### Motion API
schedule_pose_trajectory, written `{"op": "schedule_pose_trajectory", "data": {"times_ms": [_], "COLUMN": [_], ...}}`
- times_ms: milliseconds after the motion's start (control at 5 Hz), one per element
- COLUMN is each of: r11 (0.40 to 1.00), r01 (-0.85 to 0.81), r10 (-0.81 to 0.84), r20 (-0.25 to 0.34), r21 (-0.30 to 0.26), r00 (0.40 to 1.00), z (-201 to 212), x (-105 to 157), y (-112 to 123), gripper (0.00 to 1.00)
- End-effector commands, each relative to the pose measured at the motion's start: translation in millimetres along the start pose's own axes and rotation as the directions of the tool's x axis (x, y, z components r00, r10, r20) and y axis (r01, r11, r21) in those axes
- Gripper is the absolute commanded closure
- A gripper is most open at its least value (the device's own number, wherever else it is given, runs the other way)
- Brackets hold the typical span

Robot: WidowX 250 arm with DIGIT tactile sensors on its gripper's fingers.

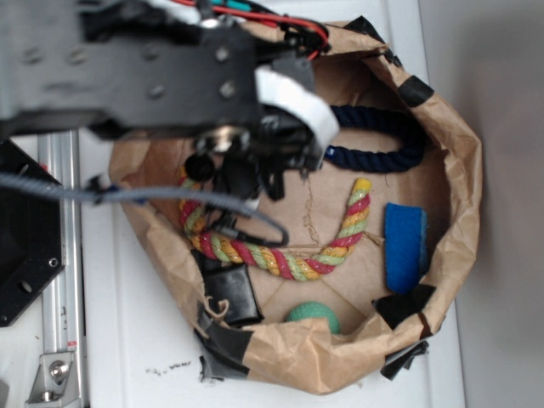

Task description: Grab the blue rope.

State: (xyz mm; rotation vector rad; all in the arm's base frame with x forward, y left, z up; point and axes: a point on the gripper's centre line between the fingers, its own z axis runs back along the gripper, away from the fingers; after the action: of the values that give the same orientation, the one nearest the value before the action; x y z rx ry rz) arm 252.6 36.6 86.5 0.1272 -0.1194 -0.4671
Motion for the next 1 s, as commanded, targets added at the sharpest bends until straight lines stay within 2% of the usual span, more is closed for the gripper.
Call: {"op": "schedule_pose_trajectory", "data": {"times_ms": [0,200,400,600,800], "r11": [0.996,0.998,0.999,0.998,0.987], "r01": [0.022,-0.021,-0.036,-0.049,-0.068], "r10": [-0.021,0.02,0.035,0.05,0.08], "r20": [-0.016,0.014,0.022,0.036,0.078], "r21": [0.089,0.054,0.03,-0.029,-0.147], "r00": [1.0,1.0,0.999,0.998,0.994], "z": [-23,-31,-39,-50,-60], "x": [4,6,8,16,28], "y": [39,58,60,51,36], "gripper": [0.0,0.0,0.0,0.0,0.0]}}
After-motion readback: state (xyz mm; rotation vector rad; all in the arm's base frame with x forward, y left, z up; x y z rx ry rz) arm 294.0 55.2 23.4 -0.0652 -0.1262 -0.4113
